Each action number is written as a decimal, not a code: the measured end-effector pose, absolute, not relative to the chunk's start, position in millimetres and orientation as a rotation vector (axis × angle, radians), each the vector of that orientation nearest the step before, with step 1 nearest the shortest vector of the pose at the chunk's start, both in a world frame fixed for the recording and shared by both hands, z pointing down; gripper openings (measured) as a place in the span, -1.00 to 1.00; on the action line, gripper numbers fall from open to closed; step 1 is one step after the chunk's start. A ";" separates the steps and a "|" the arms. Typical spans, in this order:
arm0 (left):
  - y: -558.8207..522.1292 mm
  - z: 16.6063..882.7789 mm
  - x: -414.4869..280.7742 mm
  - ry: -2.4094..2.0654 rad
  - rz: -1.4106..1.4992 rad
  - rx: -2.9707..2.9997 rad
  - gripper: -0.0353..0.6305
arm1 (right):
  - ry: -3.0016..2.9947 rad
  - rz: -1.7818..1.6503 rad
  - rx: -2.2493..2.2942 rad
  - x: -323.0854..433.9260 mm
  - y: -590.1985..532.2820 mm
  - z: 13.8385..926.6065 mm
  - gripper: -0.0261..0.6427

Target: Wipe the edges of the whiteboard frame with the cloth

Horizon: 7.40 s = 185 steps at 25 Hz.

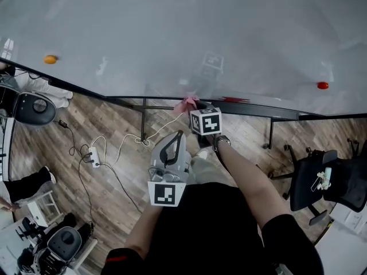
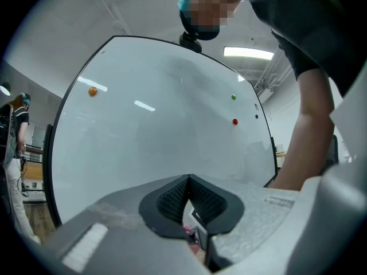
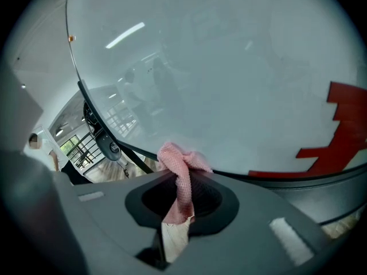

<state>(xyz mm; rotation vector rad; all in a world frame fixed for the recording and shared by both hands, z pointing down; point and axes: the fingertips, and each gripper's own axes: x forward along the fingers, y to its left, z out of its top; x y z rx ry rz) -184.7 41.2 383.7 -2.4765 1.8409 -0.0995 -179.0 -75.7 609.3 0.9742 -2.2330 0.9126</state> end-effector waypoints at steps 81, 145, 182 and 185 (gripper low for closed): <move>9.1 388.1 -119.8 1.654 -0.099 -2.586 -0.89 | -2.181 0.996 1.056 -100.4 -83.7 603.3 -0.76; -11.7 398.7 -60.1 1.543 -0.112 -2.667 -0.89 | -2.183 1.060 1.178 -24.9 -90.3 603.2 -0.77; -26.1 404.7 -27.5 1.632 -0.115 -2.632 -0.89 | -2.220 1.039 1.062 -0.6 -93.8 605.7 -0.76; -26.9 406.1 -19.0 1.631 -0.129 -2.627 -0.89 | -2.221 1.037 1.057 7.4 -95.2 606.6 -0.76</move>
